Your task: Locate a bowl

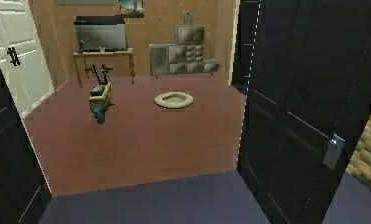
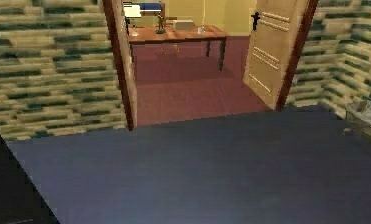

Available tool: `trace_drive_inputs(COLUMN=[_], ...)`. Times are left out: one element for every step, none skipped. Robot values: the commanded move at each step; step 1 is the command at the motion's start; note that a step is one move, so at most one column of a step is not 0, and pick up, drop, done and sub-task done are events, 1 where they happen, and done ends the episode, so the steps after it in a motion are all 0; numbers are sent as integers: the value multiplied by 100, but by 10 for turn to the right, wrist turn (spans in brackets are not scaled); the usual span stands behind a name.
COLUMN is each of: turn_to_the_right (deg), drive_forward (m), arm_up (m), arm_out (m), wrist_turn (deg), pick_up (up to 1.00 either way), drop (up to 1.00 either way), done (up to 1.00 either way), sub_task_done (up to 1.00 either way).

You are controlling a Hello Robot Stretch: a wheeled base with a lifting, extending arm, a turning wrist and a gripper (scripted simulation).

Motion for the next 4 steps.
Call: trace_drive_inputs(turn_to_the_right=[0, 30, 0, 210], drive_forward=[100, 0, 80, 0], arm_up=[0, 0, 0, 0], arm_out=[0, 0, 0, 0], wrist_turn=[0, 0, 0, 0], pick_up=[0, 0, 0, 0], drop=[0, 0, 0, 0], done=[0, 0, 0, 0], sub_task_done=[0, 0, 0, 0])
